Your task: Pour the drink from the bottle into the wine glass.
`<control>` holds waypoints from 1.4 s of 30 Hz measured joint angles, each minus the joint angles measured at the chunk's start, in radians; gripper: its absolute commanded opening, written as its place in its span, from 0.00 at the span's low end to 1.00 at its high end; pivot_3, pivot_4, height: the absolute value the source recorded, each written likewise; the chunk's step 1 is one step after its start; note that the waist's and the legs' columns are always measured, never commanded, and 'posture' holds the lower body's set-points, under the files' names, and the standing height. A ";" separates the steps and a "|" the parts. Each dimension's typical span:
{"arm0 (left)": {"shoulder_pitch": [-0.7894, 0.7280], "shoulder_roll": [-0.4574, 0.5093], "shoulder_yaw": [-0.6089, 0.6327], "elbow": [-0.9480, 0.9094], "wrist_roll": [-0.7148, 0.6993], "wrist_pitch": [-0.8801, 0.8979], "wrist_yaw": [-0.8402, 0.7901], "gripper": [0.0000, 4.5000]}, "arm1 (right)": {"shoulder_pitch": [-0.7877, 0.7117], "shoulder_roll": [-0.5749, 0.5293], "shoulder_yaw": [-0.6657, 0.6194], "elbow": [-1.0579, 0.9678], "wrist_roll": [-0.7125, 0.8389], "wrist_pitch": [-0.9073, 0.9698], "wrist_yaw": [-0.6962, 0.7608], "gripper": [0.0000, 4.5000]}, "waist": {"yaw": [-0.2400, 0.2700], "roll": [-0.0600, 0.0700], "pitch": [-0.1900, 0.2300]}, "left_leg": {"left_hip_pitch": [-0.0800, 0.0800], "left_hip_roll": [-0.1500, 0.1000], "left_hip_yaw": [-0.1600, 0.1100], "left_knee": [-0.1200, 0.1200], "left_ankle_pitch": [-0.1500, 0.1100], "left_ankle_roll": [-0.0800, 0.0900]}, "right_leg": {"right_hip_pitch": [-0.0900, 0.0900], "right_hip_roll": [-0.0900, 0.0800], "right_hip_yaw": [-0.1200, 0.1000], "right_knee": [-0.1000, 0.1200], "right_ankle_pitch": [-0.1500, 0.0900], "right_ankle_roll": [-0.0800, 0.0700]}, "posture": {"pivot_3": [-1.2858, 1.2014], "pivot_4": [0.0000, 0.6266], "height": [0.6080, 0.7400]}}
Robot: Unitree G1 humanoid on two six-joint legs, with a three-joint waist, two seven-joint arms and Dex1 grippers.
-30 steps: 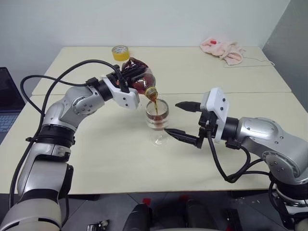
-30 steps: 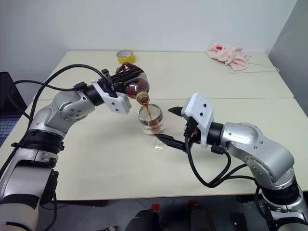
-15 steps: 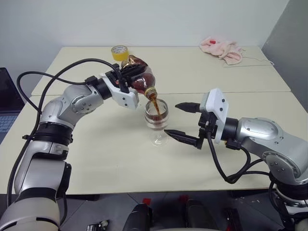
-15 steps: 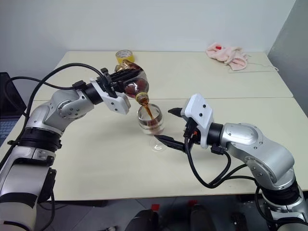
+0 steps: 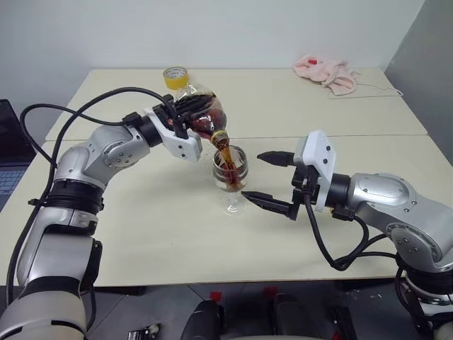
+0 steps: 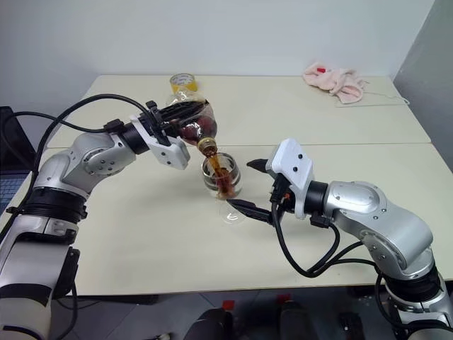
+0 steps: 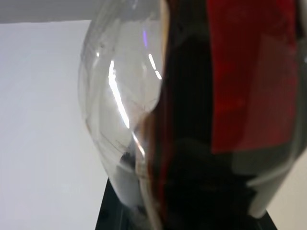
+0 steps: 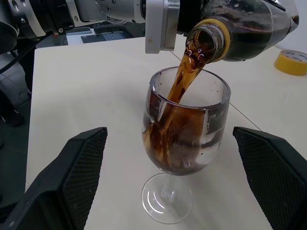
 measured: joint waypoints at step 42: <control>-0.004 0.000 -0.015 0.020 -0.057 0.006 -0.015 0.16 | 0.001 0.001 0.000 -0.001 0.015 0.000 -0.004 1.00 | -0.001 0.000 0.000 | 0.000 0.000 0.000 0.000 0.000 0.000 | -0.001 0.000 0.000 0.002 0.000 0.000 | 0.52 0.24 1.00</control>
